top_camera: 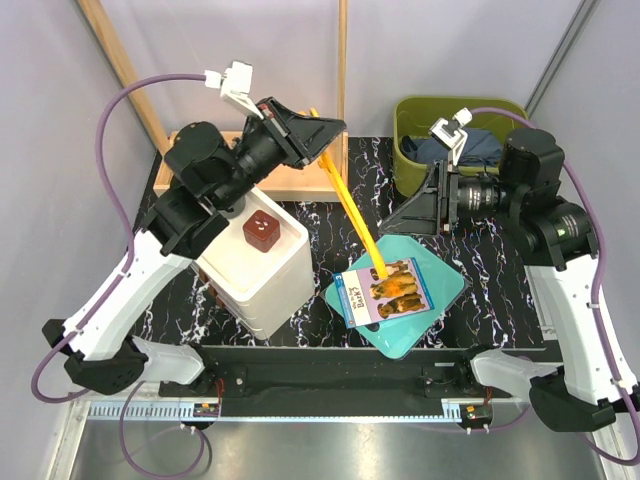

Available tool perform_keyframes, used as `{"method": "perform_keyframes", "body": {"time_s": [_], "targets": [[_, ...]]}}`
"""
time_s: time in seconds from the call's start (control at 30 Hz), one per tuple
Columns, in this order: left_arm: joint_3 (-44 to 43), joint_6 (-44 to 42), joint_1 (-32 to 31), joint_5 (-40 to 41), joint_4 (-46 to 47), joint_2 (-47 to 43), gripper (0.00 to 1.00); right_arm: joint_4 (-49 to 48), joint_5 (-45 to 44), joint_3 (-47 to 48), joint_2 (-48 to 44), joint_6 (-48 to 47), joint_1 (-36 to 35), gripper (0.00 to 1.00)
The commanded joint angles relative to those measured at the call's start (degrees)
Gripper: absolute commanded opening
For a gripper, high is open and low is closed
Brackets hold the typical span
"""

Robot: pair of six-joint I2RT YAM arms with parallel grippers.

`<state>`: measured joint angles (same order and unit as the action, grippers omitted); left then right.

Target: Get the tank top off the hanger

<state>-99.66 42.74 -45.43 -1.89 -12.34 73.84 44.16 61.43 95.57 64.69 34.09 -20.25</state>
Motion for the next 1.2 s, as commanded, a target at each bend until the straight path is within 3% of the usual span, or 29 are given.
{"method": "perform_keyframes", "body": {"time_s": [0.0,0.4,0.73,1.17], "targets": [[-3.2,2.5,0.0,-3.8,4.6,1.0,0.00,-3.8,8.3,0.2,0.6,3.1,-0.1,0.78],[-4.5,3.2,0.0,-3.5,4.2,2.8,0.00,-4.3,8.4,-9.2,-3.2,3.5,-0.1,0.59],[-4.8,3.8,0.0,1.8,2.6,3.4,0.00,-4.4,9.1,-10.6,-5.4,4.8,-0.1,0.51],[-7.2,6.4,0.0,1.5,2.2,6.3,0.00,-5.8,8.8,-12.0,-5.2,4.9,-0.4,0.45]]}}
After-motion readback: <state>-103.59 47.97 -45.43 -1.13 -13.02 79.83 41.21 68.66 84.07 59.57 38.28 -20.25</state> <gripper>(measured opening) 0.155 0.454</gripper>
